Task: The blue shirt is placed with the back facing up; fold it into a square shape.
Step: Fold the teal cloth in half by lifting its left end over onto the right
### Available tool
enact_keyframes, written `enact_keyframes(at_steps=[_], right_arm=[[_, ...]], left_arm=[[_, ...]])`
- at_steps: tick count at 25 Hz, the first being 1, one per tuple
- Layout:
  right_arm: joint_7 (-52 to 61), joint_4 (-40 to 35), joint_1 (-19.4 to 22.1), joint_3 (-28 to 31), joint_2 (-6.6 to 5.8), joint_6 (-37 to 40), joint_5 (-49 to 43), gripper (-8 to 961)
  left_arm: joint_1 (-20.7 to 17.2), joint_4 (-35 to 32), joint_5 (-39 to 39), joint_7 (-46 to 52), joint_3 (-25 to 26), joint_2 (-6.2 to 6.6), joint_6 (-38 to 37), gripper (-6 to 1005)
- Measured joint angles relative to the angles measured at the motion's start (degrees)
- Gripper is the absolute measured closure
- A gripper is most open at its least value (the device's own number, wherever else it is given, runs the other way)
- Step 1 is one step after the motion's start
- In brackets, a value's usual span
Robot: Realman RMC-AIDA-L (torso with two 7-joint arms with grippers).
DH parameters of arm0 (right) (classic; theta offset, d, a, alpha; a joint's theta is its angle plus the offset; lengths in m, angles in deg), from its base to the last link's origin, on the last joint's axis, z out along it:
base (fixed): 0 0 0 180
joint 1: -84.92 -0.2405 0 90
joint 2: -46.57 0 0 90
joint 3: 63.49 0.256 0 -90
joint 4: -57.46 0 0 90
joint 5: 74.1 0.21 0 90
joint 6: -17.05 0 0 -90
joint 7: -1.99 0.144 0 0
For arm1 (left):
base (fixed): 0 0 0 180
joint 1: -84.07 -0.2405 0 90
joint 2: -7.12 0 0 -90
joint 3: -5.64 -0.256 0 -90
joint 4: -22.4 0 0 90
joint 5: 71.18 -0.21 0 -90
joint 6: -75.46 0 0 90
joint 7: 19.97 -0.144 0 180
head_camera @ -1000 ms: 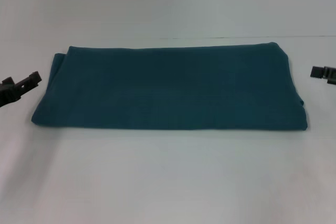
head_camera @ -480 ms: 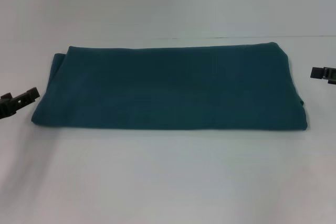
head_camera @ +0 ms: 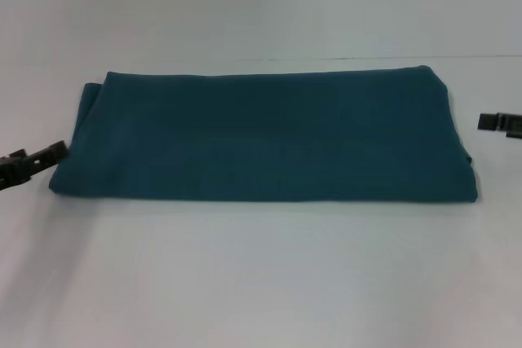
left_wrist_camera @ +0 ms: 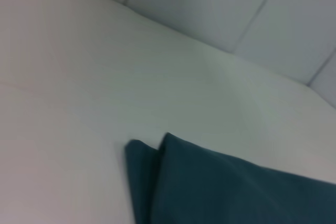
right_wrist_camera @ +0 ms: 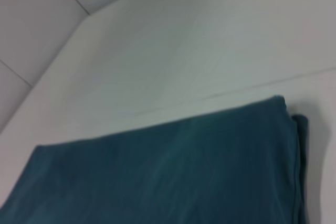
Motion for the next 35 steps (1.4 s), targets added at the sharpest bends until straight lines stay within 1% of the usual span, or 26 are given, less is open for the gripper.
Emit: enact_keyframes(at_steps=[1,7,11,16,20,26,35], right_arm=[[0.0,0.0,0.0,0.0,0.0,0.0,0.0,70],[1.6,0.2,-0.8,-0.2,1.1,-1.1,-5.6,69],[2.5,0.2,-0.9,-0.2,1.33,-1.2,-6.7,69],[3.2,0.2,-0.7,-0.2,1.39,-1.2,-7.6,70],[3.3,0.2,-0.5,0.2,1.41,-1.3,-7.5,70],[3.3,0.2,-0.6,0.3,1.41,-1.3,-7.5,71],[3.3,0.1,-0.6,0.3,1.41,-1.3,-7.6,70]], left_arm=[[0.1,0.1,-0.2,-0.1,-0.4,0.0,0.0,118],[1.4,0.6,-3.4,0.0,-2.7,0.0,1.7,119],[1.8,0.9,-4.6,0.1,-3.0,0.04,3.1,119],[1.8,1.2,-6.1,0.1,-3.0,0.09,4.8,119],[2.6,3.0,-7.3,0.0,-3.0,0.35,5.9,119],[2.8,3.5,-7.4,-0.2,-3.0,0.42,6.1,120],[2.9,3.6,-7.4,-0.2,-4.5,0.44,5.8,119]])
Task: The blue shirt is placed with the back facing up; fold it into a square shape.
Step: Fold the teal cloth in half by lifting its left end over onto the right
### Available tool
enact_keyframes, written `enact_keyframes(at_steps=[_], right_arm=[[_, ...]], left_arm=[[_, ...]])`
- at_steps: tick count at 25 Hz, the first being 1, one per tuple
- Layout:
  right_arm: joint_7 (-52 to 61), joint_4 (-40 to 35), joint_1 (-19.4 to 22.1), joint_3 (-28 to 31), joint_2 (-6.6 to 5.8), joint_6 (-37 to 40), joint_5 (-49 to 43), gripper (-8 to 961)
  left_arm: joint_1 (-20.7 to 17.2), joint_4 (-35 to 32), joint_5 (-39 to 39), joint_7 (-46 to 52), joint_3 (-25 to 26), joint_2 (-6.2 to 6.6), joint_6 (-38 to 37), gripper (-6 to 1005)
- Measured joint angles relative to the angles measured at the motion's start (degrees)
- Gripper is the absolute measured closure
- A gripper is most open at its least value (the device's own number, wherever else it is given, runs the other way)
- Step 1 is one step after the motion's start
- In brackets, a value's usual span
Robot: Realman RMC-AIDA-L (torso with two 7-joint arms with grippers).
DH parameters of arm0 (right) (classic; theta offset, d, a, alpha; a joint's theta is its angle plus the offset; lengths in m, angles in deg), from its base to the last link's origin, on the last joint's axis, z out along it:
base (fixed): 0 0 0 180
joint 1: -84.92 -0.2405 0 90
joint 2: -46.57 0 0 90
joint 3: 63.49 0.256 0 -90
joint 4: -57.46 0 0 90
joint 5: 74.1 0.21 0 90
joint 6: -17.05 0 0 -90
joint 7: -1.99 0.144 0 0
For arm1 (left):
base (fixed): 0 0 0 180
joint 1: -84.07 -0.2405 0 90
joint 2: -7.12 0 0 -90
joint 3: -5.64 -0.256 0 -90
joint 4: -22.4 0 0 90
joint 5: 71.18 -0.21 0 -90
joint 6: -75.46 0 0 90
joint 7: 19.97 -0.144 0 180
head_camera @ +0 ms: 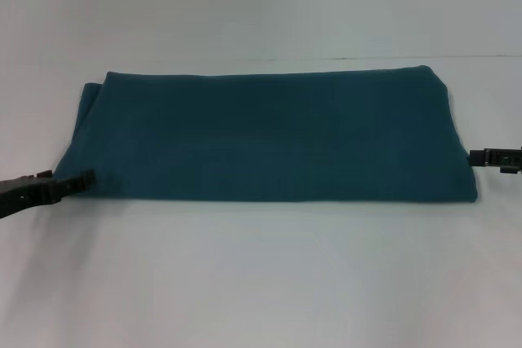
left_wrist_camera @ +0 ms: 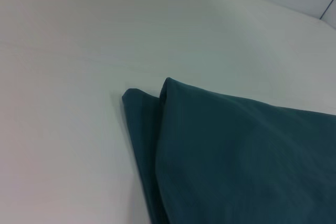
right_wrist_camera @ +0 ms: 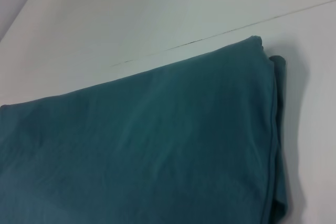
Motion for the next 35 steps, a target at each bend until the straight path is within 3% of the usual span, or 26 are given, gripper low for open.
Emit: enact_keyframes(at_steps=[15,21,26,35], right_arm=[[0.0,0.1,0.2,0.1,0.0,-0.1,0.2,69],[0.0,0.0,0.2,0.1,0.04,-0.3,0.3,71],[0.0,-0.1,0.3,0.1,0.08,-0.3,0.3,69],[0.0,-0.2,0.7,0.1,0.09,-0.3,0.3,70]], left_arm=[[0.4,-0.3,-2.3,0.0,-1.5,0.0,0.4,134],[0.6,-0.3,-3.0,0.3,-1.6,-0.05,2.1,281],[0.6,-0.3,-3.1,0.3,-1.6,-0.08,2.2,531],[0.9,-0.3,-3.1,0.4,-1.7,-0.04,2.3,729]])
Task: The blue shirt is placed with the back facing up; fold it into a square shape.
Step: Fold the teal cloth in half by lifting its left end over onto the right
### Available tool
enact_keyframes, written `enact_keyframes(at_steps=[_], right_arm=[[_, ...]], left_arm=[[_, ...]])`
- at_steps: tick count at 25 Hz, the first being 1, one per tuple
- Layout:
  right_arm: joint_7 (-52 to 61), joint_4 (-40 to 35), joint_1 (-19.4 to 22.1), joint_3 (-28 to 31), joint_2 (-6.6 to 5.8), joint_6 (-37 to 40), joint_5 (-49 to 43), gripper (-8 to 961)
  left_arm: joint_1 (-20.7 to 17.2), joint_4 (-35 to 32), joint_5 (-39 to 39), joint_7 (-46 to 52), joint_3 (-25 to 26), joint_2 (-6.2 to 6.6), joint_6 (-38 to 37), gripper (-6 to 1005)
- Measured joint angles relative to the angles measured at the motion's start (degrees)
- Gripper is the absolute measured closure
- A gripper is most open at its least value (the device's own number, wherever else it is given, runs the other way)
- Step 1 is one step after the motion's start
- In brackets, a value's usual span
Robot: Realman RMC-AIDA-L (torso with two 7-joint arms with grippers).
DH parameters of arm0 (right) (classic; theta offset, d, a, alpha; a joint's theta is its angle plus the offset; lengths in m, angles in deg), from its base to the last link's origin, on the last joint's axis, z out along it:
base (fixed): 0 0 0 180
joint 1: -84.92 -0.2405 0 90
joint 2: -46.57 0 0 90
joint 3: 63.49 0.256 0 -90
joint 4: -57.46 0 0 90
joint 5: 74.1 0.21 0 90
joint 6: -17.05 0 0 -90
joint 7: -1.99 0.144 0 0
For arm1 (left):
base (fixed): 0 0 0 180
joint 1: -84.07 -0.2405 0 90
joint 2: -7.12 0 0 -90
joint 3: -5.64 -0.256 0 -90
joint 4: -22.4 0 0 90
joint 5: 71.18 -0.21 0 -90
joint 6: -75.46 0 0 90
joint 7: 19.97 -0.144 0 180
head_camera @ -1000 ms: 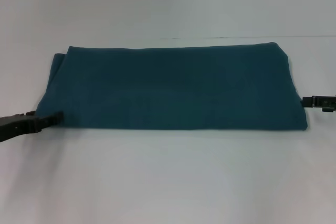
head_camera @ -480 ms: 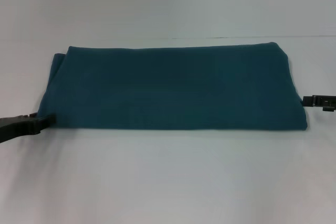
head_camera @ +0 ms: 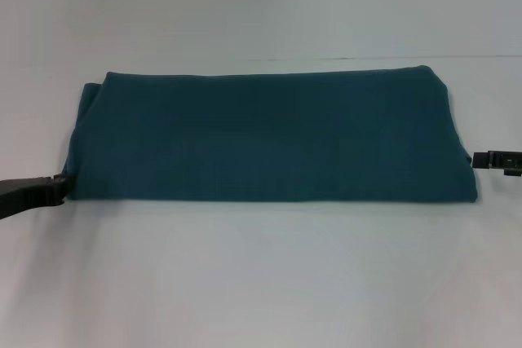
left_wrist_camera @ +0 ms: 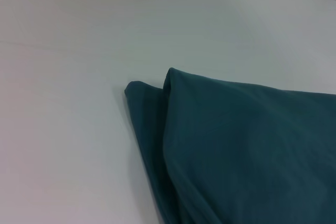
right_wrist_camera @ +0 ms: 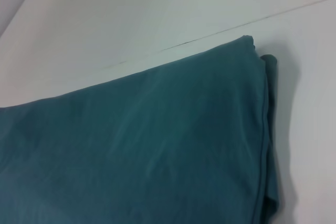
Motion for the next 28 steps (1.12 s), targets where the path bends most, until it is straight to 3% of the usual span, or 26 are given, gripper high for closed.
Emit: enact_keyframes(at_steps=[8,17,28], right_arm=[[-0.1,0.1,-0.1,-0.1,0.1,-0.3,-0.2,70],[-0.3,0.4,-0.7,-0.6,1.75,-1.5,-0.3,71],[-0.6,4.6,-1.8,-2.7,2.56,-4.4,-0.4,71]], left_arm=[[0.2,0.0,0.0,0.1,0.2,0.11,0.1,991],[0.4,-0.5,0.0,0.1,0.2,0.21,0.2,999],[0.8,-0.5,0.0,0.1,0.4,0.45,0.2,999]])
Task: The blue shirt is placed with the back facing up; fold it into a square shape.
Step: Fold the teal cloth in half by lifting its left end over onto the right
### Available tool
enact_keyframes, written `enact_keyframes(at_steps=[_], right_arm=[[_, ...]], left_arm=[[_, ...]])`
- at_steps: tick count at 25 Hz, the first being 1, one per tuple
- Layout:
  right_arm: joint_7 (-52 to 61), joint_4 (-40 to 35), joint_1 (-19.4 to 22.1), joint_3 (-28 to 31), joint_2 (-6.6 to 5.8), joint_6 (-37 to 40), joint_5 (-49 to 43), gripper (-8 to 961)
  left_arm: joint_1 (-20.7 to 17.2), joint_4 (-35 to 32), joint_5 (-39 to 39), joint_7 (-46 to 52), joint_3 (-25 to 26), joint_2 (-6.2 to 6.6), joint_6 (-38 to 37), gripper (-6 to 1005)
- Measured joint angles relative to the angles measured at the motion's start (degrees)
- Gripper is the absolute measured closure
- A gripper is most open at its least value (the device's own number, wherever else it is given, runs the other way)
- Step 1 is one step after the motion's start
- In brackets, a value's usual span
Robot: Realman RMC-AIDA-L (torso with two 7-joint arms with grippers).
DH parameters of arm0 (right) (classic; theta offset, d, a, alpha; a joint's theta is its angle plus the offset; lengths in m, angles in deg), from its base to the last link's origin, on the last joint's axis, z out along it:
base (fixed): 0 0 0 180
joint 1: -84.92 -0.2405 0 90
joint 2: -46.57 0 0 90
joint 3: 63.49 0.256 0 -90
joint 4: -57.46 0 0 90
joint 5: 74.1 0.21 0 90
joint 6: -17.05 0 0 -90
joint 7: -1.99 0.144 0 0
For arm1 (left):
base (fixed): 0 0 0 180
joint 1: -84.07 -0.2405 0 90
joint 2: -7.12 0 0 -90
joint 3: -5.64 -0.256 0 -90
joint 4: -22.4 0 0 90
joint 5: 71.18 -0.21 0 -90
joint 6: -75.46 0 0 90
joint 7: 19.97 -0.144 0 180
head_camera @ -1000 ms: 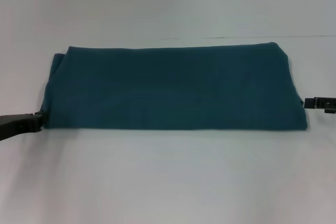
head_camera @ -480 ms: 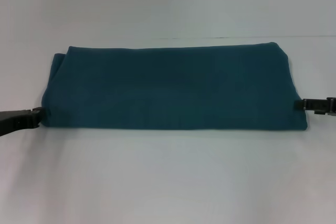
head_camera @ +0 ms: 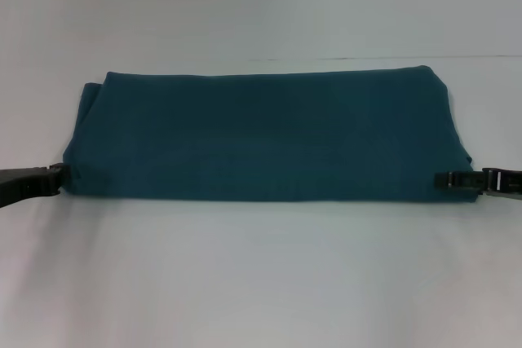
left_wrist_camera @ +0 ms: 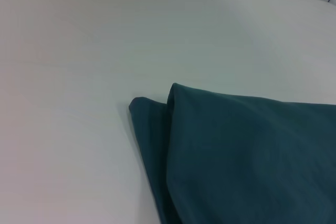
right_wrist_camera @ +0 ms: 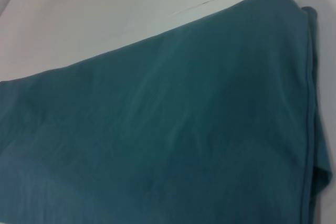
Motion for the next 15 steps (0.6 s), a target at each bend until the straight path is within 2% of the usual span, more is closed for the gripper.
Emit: enact_keyframes(at_steps=[10,15], right_arm=[[0.0,-0.4,0.2,-0.2,0.07,-0.4,0.0,93],[0.0,-0.5,0.4,-0.2,-0.11,-0.5,0.0,259]], left_arm=[[0.2,0.0,0.0,0.0,-0.1,0.12,-0.3,999],[0.2,0.0,0.0,0.1,-0.3,0.11,-0.3,999]])
